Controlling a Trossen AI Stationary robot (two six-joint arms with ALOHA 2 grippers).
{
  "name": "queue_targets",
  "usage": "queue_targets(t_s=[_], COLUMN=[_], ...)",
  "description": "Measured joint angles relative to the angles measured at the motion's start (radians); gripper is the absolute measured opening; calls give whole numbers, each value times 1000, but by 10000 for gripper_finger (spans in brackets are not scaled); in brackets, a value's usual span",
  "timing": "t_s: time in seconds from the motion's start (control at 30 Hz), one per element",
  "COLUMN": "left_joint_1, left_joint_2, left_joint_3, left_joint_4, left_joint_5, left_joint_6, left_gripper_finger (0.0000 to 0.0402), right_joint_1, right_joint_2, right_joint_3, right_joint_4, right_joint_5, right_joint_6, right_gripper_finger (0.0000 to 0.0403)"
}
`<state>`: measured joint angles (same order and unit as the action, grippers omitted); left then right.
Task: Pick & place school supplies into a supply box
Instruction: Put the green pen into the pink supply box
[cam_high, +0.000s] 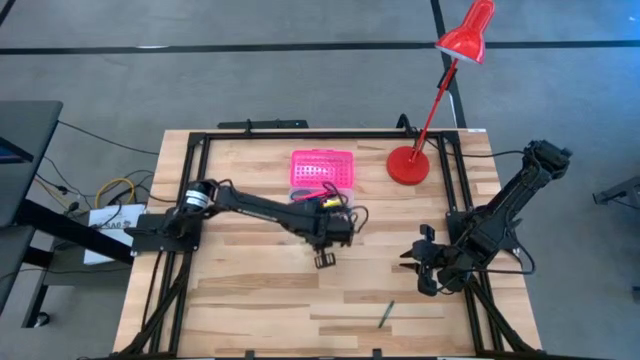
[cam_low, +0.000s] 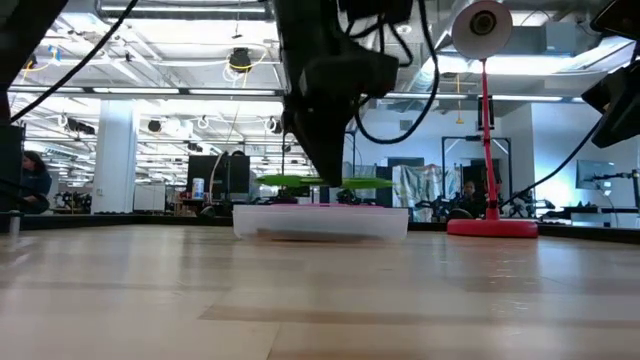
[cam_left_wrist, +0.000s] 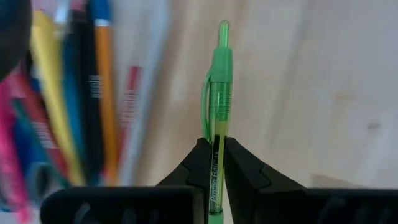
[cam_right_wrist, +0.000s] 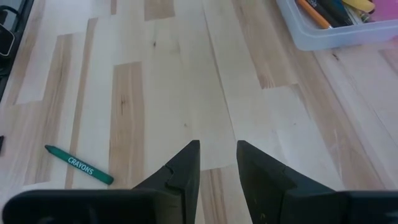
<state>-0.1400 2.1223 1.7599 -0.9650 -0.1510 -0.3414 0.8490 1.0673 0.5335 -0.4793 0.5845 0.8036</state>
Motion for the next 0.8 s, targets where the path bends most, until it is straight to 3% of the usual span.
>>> queue_targets(t_s=[0.53,0.8], left_joint_1=[159,185], left_joint_2=[2,2], left_joint_3=[0,0], left_joint_4=[-26,-28], left_joint_5=[-83,-127], left_joint_6=[254,254], left_gripper_finger=[17,62], right_joint_1=[0,0], right_joint_2=[0,0], right_joint_3=[0,0], right_joint_4=[1,2], right_joint_5=[1,1], right_joint_6=[30,46], right_gripper_finger=[97,98])
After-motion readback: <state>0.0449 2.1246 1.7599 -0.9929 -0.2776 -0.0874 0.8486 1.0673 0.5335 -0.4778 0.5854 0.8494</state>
